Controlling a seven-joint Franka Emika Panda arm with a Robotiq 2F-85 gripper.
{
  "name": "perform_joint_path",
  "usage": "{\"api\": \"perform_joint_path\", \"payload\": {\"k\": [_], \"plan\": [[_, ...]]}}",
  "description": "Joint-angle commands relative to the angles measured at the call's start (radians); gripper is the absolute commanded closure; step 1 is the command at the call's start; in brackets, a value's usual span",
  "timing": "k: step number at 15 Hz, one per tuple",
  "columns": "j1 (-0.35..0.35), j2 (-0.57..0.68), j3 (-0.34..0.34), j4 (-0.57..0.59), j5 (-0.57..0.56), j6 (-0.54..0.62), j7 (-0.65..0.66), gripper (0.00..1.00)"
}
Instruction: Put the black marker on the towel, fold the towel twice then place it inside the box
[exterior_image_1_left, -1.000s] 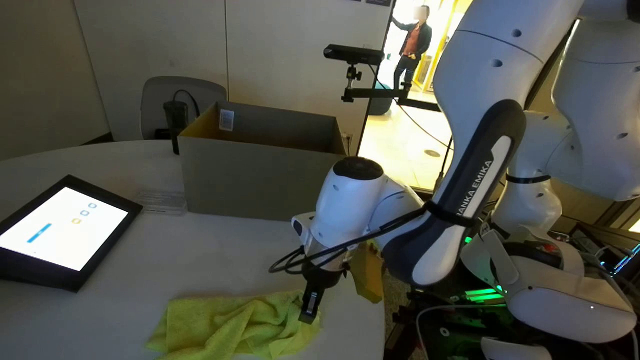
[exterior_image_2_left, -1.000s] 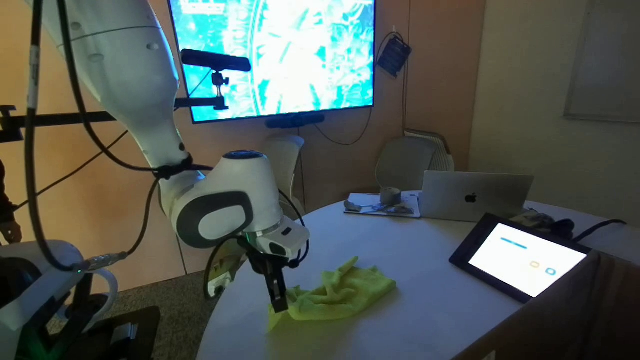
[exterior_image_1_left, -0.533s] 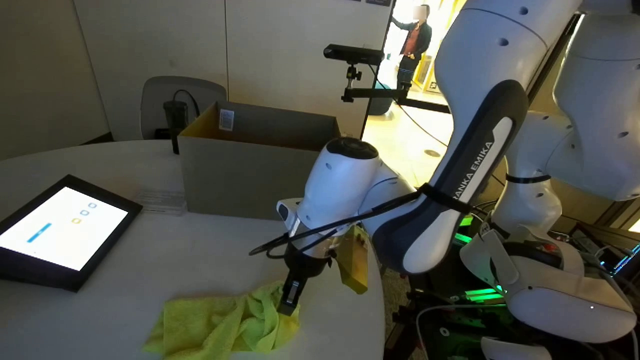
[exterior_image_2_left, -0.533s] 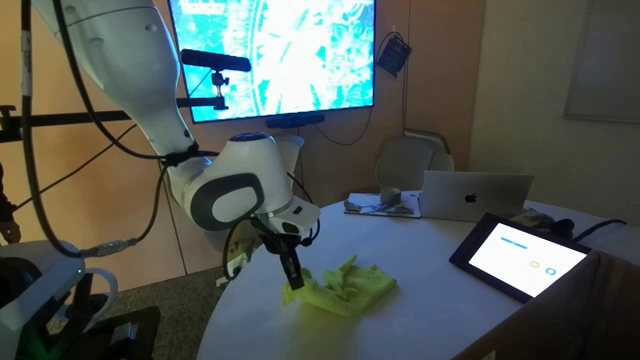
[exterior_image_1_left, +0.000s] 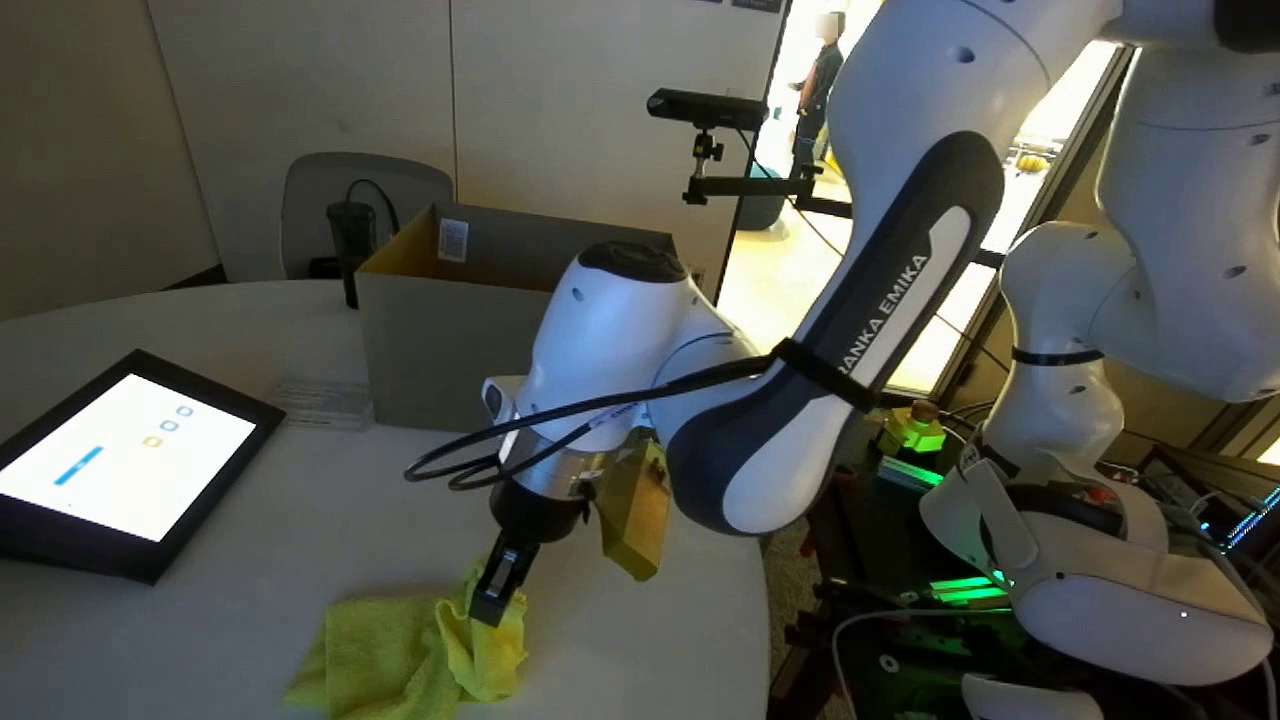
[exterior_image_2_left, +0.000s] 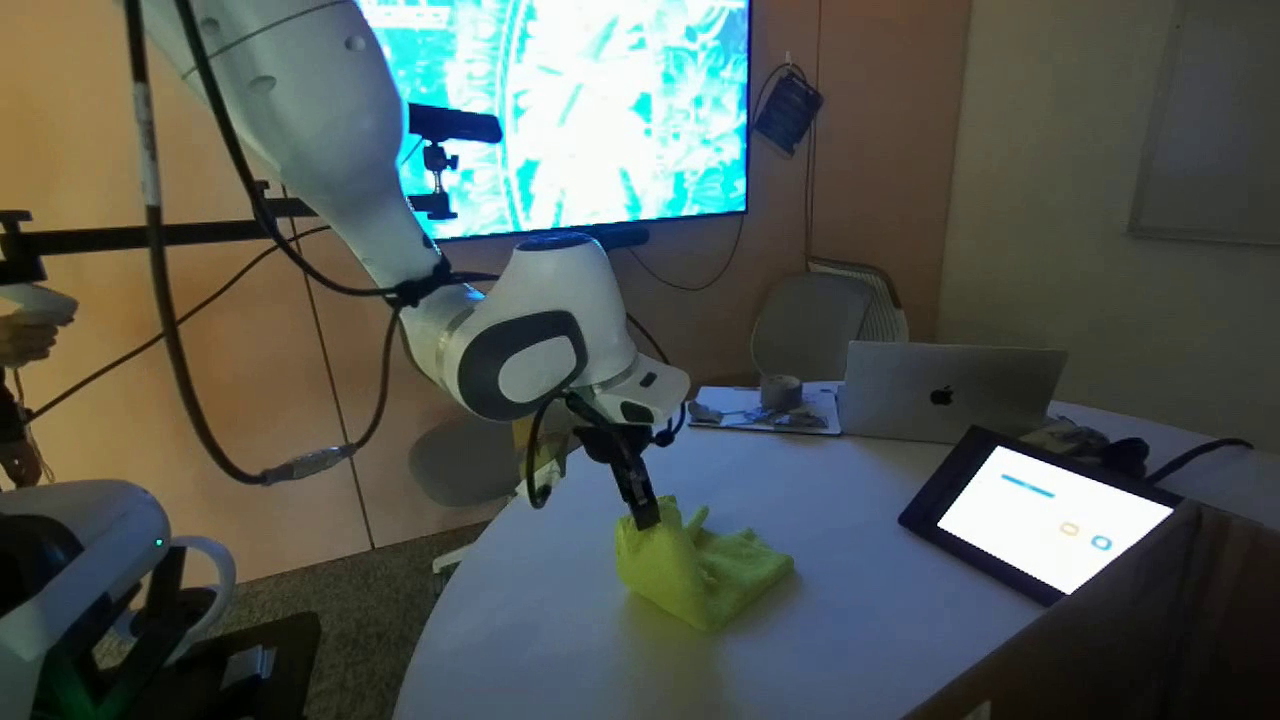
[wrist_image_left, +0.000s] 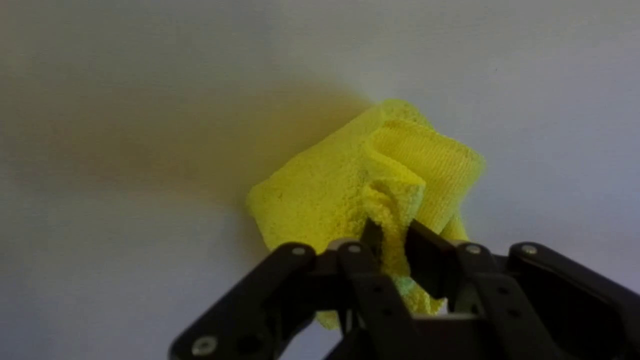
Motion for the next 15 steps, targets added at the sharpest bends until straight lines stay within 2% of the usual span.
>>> {"api": "perform_joint_path", "payload": {"k": [1,5,9,10,11,13,15], "plan": [[0.0,0.139,-0.015,0.176,-0.038,-0.083,0.049,0.91],[0.007,0.273,-0.031,0.331,-0.036,-0.141,0.088,0.91],[0.013,0.356,-0.042,0.441,-0.022,-0.151,0.128,0.91],[0.018,0.371,-0.047,0.463,-0.022,-0.155,0.139,0.87],[0.019,0.382,-0.051,0.481,-0.022,-0.164,0.148,0.62],[0.021,0.394,-0.056,0.507,-0.022,-0.178,0.163,0.58],[0.022,0.39,-0.059,0.513,-0.023,-0.183,0.172,0.43]]}}
